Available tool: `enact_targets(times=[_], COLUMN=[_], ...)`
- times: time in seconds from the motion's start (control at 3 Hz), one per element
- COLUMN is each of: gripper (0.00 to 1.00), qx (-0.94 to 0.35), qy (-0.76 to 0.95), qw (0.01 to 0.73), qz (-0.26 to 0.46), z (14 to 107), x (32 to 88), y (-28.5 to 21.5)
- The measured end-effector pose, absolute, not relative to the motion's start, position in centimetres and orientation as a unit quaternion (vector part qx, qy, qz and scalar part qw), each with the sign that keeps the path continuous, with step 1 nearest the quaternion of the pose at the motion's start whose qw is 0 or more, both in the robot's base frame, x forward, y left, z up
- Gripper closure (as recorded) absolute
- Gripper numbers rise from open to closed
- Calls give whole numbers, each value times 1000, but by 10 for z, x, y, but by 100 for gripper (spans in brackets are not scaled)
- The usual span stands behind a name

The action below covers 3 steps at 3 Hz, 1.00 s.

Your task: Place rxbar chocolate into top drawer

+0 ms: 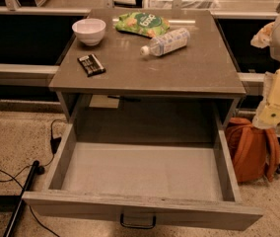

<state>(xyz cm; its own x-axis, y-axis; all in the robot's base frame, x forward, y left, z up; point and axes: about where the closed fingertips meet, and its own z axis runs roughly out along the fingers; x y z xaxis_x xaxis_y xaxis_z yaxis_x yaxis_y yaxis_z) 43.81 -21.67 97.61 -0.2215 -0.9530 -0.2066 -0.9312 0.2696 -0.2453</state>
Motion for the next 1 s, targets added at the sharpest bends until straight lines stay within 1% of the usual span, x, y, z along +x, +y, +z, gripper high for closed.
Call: enact_targets(times=[0.33,0.67,1.0], gripper=[0,0,0], qx=[-603,-617,-631], qy=[781,768,741], qw=[159,171,230], qz=[-34,-17,10], z=[976,971,979], x=[438,463,520], y=[-217,-194,-143])
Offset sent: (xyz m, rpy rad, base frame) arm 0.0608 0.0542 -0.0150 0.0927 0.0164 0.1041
